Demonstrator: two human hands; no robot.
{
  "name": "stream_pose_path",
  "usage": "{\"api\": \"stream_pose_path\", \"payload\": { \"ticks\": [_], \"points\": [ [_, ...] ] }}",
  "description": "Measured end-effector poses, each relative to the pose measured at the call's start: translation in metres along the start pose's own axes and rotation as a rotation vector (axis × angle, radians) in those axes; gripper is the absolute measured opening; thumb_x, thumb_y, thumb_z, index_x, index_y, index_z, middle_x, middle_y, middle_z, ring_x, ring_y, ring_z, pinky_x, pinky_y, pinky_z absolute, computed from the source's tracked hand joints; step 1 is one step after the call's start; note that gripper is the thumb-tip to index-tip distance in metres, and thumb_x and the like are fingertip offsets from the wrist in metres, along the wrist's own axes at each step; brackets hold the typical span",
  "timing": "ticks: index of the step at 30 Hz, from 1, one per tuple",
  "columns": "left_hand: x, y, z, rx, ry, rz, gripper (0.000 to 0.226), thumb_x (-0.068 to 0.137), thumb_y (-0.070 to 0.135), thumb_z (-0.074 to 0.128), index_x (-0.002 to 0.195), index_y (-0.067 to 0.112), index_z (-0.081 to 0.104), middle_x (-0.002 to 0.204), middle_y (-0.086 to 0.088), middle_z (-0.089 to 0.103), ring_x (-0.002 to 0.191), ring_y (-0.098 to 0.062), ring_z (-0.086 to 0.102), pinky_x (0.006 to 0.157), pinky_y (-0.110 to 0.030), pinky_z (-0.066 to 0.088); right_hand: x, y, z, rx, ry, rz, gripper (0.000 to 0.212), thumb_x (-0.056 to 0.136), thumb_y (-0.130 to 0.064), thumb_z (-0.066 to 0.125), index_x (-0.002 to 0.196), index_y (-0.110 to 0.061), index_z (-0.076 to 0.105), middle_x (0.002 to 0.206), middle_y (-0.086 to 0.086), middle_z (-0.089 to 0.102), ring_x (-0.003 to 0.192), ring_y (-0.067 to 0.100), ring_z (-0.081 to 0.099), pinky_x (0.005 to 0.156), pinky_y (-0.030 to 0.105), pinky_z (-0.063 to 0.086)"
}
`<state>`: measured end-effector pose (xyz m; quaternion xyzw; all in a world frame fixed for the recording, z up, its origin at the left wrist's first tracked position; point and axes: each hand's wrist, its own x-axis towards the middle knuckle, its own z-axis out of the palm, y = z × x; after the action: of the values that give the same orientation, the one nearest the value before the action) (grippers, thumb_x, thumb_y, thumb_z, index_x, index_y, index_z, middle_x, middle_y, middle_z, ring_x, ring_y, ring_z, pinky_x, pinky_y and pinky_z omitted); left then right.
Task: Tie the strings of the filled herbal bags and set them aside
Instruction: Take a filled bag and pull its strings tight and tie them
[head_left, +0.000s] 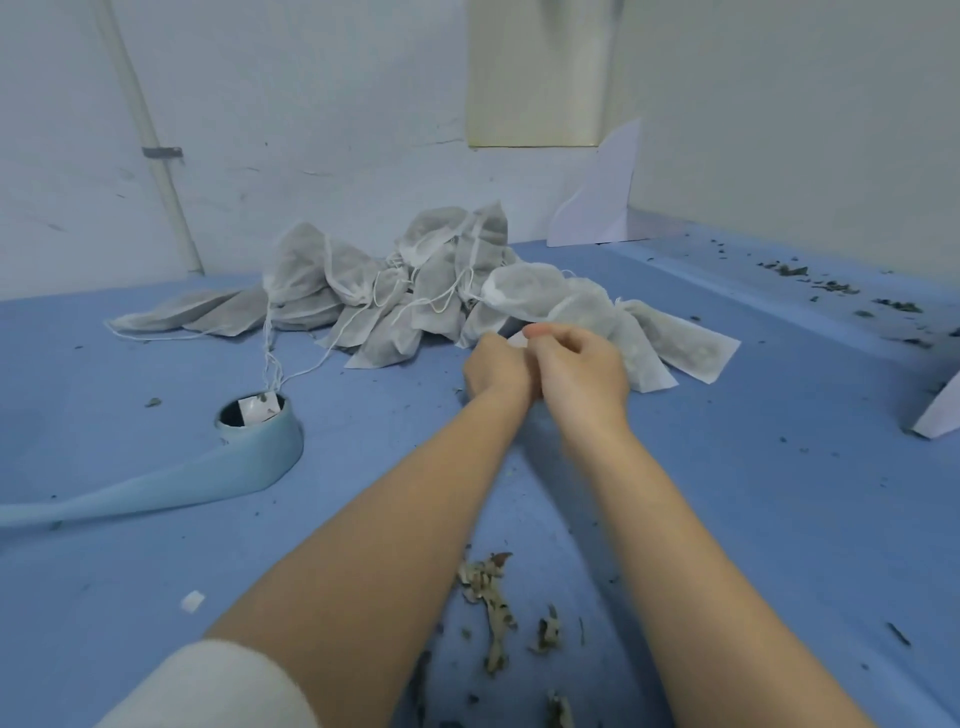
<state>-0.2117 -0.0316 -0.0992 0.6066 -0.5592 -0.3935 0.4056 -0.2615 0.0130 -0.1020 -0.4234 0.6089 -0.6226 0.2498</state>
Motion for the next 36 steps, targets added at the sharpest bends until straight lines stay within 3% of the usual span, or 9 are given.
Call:
{"api": "stream_pose_path", "payload": {
  "ticks": [7,12,16,19,23,27,29,32,36],
  "points": [
    [-0.015,-0.020,-0.064,0.127,0.129,0.238,0.016,0.094,0.009,0.036,0.096,0.012,0.051,0.103,-0.011,0.059,0.095,-0.029,0.051,0.063,-0.023,0.031,-0.016,-0.002,0.005,-0.258,-0.106,-0.335,0.025,0.095,-0.020,0.052,0.116,-0.019,0.066,0.113,-0.011,0.061,0.105,0.003,0.051,0.090,0.015,0.034],
    [-0.031,-0.036,-0.107,0.113,0.166,0.273,0.019,0.098,0.013,0.035,0.083,0.017,0.046,0.076,0.005,0.048,0.067,-0.012,0.043,0.052,-0.011,0.036,-0.021,0.002,0.009,-0.423,-0.202,-0.472,0.028,0.099,-0.033,0.046,0.111,-0.019,0.067,0.101,-0.011,0.061,0.094,0.003,0.049,0.077,0.017,0.031],
    [-0.041,-0.048,-0.127,0.069,0.207,0.240,0.016,0.100,0.017,0.034,0.094,0.014,0.049,0.094,-0.001,0.054,0.084,-0.021,0.049,0.059,-0.025,0.029,-0.024,0.006,0.009,-0.468,-0.205,-0.400,0.040,0.099,-0.048,0.036,0.100,-0.021,0.067,0.093,-0.009,0.064,0.086,0.010,0.053,0.074,0.029,0.036],
    [-0.045,-0.055,-0.133,0.057,0.221,0.180,0.014,0.100,0.015,0.034,0.096,0.015,0.047,0.100,-0.004,0.055,0.091,-0.023,0.049,0.068,-0.026,0.030,-0.026,0.007,0.009,-0.490,-0.187,-0.293,0.060,0.098,-0.056,0.029,0.087,-0.010,0.067,0.082,-0.002,0.066,0.079,0.014,0.057,0.069,0.033,0.042],
    [-0.053,-0.061,-0.129,0.114,0.199,0.176,0.019,0.094,0.005,0.036,0.109,0.012,0.045,0.109,-0.004,0.057,0.091,-0.018,0.048,0.068,-0.023,0.030,-0.028,0.004,0.012,-0.510,-0.184,-0.236,0.070,0.098,-0.055,0.027,0.084,-0.002,0.070,0.071,-0.016,0.060,0.075,0.006,0.055,0.071,0.033,0.043],
    [-0.064,-0.057,-0.118,0.461,0.200,0.503,0.055,0.083,0.019,0.053,0.135,0.011,0.037,0.133,-0.004,0.050,0.120,-0.023,0.044,0.098,-0.030,0.032,-0.029,0.004,0.015,-0.561,-0.169,-0.284,0.071,0.097,-0.057,0.026,0.078,-0.005,0.071,0.073,0.002,0.067,0.077,0.016,0.059,0.071,0.034,0.045],
    [-0.069,-0.051,-0.111,0.564,0.101,0.690,0.065,0.076,0.033,0.054,0.135,0.012,0.039,0.132,-0.004,0.051,0.122,-0.023,0.043,0.104,-0.032,0.028,-0.032,0.001,0.018,-0.548,-0.200,-0.289,0.065,0.097,-0.057,0.026,0.076,-0.014,0.070,0.071,-0.003,0.066,0.075,0.010,0.058,0.065,0.025,0.040],
    [-0.073,-0.042,-0.101,0.434,-0.134,0.657,0.064,0.074,0.039,0.054,0.132,0.019,0.035,0.127,0.003,0.051,0.112,-0.020,0.052,0.090,-0.032,0.043,-0.032,-0.002,0.020,-0.475,-0.265,-0.238,0.051,0.099,-0.054,0.028,0.081,-0.026,0.066,0.071,-0.016,0.059,0.071,-0.003,0.053,0.059,0.010,0.033],
    [-0.071,-0.039,-0.098,0.439,-0.082,0.596,0.072,0.077,0.033,0.058,0.139,0.018,0.023,0.127,0.001,0.047,0.105,-0.023,0.055,0.083,-0.036,0.047,-0.029,-0.002,0.016,-0.367,-0.281,-0.208,0.049,0.099,-0.051,0.032,0.077,-0.025,0.068,0.052,-0.015,0.058,0.058,-0.013,0.053,0.055,0.002,0.035]
  ]
}}
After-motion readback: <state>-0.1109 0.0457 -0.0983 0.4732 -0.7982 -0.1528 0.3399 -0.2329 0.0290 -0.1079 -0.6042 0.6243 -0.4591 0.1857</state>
